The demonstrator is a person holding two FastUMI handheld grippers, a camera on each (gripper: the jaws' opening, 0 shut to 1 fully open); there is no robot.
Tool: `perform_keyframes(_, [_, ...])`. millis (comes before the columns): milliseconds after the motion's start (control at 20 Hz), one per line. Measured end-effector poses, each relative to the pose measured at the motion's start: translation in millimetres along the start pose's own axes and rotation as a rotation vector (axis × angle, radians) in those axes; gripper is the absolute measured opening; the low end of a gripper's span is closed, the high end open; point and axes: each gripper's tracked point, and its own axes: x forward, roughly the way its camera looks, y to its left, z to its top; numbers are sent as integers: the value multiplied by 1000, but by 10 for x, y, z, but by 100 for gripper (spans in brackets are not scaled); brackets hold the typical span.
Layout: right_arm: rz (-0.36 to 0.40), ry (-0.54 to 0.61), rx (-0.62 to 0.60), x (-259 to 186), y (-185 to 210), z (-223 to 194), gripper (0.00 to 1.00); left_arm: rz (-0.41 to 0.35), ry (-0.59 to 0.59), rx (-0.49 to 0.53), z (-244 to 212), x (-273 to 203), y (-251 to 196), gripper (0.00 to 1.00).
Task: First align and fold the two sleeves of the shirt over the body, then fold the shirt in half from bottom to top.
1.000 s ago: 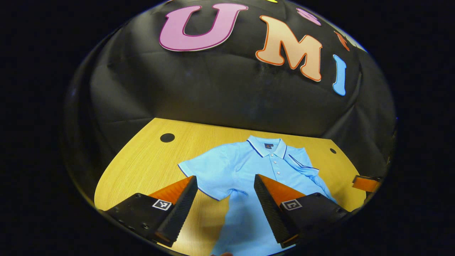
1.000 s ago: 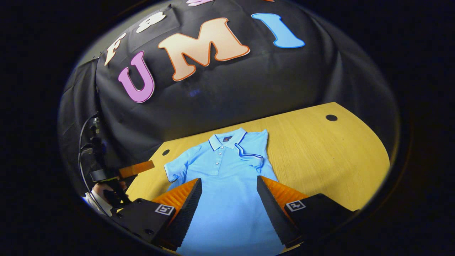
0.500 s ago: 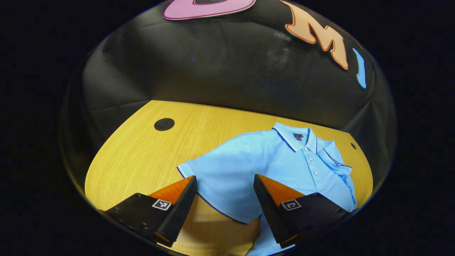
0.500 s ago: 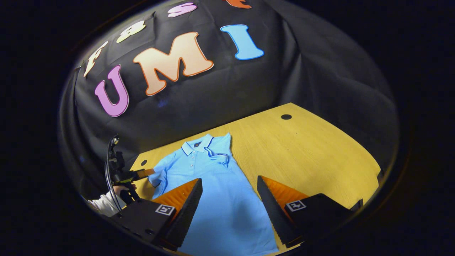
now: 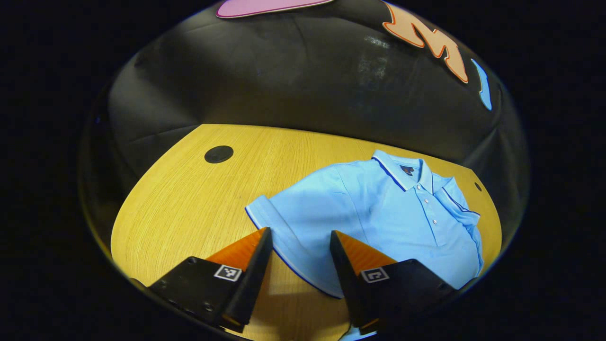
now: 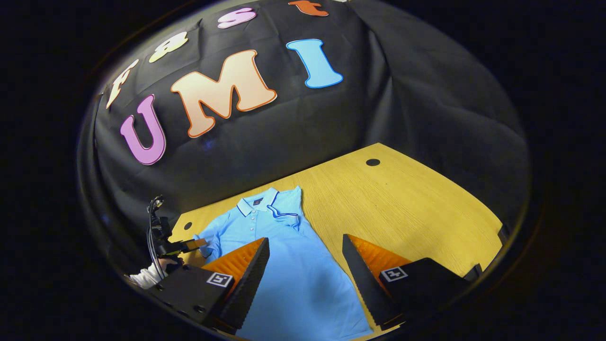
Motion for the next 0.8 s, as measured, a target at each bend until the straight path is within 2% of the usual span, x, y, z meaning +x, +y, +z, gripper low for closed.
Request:
perform_keyframes(50, [-2,4,-6,0,-5,-13,97,14,2,11,-13,-8,41,57])
perform_keyframes(100, [-3,4,-12,3,-13,-7,97,19,5,20,-33,24,81,48])
perform_keyframes(150, [-4,5,-16,24,-10,-10,97,15,-3,22,-1,10,56,28])
perform_keyframes(200, [-3,9,-16,37,-5,-20,97,11,-1,22,-4,6,42,22])
perform_keyframes(250, [-3,10,-19,38,-5,-33,97,9,-1,27,-8,12,28,11])
perform_keyframes(350, [-2,10,-24,36,-18,-38,97,13,-4,32,22,6,26,2])
perform_keyframes(550, [-10,11,-39,3,-71,-49,97,-18,-32,-7,92,-52,-71,0])
perform_keyframes(800, [1,0,-32,-52,-65,-27,97,-69,-95,42,444,-198,-444,0])
